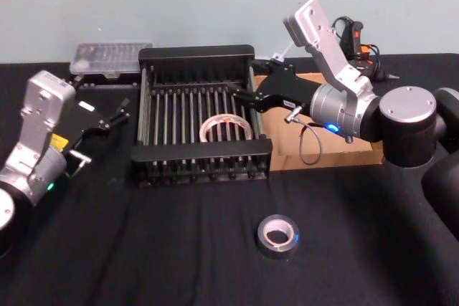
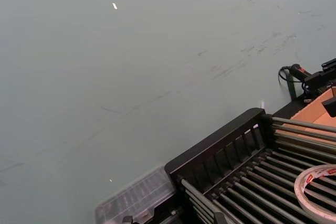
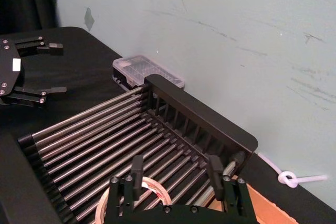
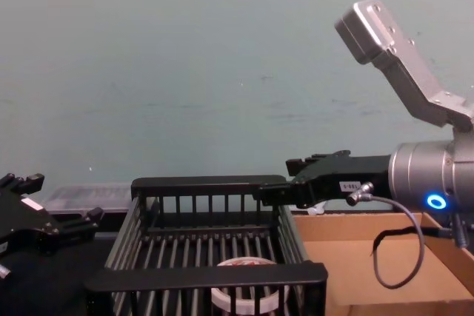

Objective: Pick up the white tape and place it into the black box , Pick up the silver tape and place it into the brown box.

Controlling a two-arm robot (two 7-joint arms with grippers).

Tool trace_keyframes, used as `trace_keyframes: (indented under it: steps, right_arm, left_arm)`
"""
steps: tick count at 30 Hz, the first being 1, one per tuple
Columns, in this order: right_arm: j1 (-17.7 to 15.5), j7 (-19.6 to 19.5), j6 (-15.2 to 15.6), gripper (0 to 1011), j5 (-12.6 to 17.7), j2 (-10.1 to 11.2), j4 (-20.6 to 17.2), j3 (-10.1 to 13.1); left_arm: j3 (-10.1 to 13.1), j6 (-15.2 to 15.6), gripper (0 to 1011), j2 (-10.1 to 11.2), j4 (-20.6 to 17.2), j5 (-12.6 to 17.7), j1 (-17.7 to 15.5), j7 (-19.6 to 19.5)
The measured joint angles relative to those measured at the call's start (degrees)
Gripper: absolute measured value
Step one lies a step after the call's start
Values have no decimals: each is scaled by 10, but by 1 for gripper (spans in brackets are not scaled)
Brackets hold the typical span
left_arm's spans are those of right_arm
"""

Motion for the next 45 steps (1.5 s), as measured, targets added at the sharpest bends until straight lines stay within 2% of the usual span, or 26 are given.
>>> trace_keyframes:
  steps: [2, 9, 15, 22, 31, 33, 34, 37, 45]
  right_arm:
    - [0, 0, 0, 837, 0, 0, 0, 0]
    - [0, 0, 0, 998, 0, 0, 0, 0]
    - [-3, -1, 1, 1002, 0, 3, -6, 2]
    - [-21, -5, 13, 1002, 4, 16, -41, 15]
    - [-71, 3, 50, 1002, 30, 64, -127, 39]
    - [-92, 8, 63, 1002, 41, 87, -160, 47]
    - [-92, 8, 63, 1002, 41, 87, -160, 47]
    - [-119, 14, 80, 1002, 53, 118, -198, 54]
    - [-170, 23, 107, 1002, 80, 171, -259, 66]
  left_arm:
    - [0, 0, 1001, 0, 0, 0, 0, 0]
    - [0, 0, 1001, 0, 0, 0, 0, 0]
    - [0, 0, 1001, 0, 0, 0, 0, 0]
    - [0, 0, 1001, 0, 0, 0, 0, 0]
    - [0, 0, 1001, 0, 0, 0, 0, 0]
    - [0, 0, 1001, 0, 0, 0, 0, 0]
    - [0, 0, 1001, 0, 0, 0, 0, 0]
    - [0, 0, 1001, 0, 0, 0, 0, 0]
    - [0, 0, 1001, 0, 0, 0, 0, 0]
